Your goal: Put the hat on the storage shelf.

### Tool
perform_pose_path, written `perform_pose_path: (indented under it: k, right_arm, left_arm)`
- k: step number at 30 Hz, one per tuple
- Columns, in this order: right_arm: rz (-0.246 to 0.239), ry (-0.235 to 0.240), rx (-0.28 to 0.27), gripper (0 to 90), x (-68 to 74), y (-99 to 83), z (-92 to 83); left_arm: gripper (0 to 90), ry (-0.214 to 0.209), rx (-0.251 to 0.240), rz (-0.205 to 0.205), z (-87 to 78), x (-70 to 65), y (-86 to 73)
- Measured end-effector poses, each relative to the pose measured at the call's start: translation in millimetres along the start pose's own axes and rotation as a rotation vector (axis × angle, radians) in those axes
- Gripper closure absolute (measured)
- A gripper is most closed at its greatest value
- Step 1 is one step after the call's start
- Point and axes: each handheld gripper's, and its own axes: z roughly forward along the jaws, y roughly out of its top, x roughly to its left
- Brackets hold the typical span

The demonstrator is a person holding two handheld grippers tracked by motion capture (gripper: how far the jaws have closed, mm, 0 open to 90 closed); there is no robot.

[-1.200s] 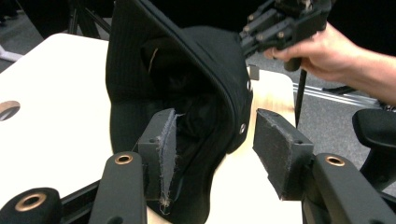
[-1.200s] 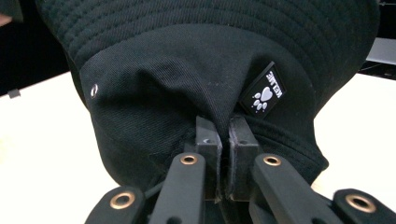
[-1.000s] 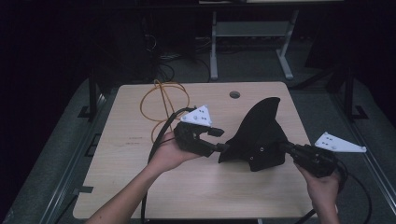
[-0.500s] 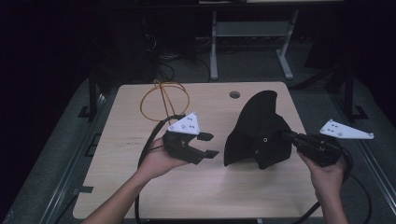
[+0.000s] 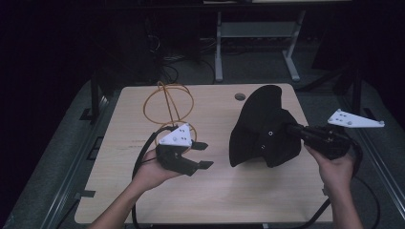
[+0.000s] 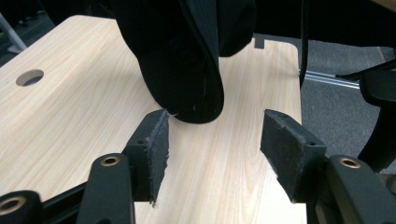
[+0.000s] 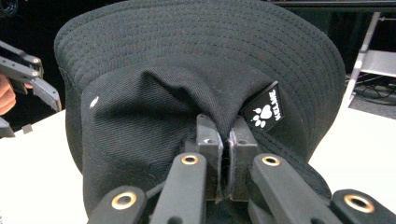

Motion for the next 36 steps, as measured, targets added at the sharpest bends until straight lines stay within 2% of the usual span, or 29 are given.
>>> perform_pose_path:
  k: [8, 16, 23, 28, 32, 36]
  right_arm:
    - [0.012, 0.022, -0.005, 86.2, -1.1, 9.7, 3.2]
    - [0.011, 0.029, -0.002, 86.2, -0.8, 19.8, 3.0]
    - [0.007, 0.032, -0.009, 86.2, -2.3, 31.0, 0.9]
    - [0.011, 0.042, -0.006, 86.2, -3.5, 37.8, 2.0]
    - [0.007, 0.049, 0.004, 86.1, -4.5, 42.2, 4.8]
    - [-0.001, 0.054, 0.016, 86.1, -3.2, 48.1, 9.1]
  left_arm:
    - [35.9, -0.002, -0.003, -0.023, 0.0, -5.9, -13.9]
    - [33.5, -0.006, 0.003, -0.017, 3.5, -9.9, -22.5]
    - [32.5, 0.009, -0.006, -0.016, 3.1, -11.9, -30.4]
    - [31.9, 0.015, 0.014, -0.008, 4.7, -13.1, -36.1]
    - [31.1, 0.009, 0.005, -0.02, 7.7, -14.3, -41.6]
    - [30.6, 0.003, 0.017, -0.022, 12.1, -17.1, -47.8]
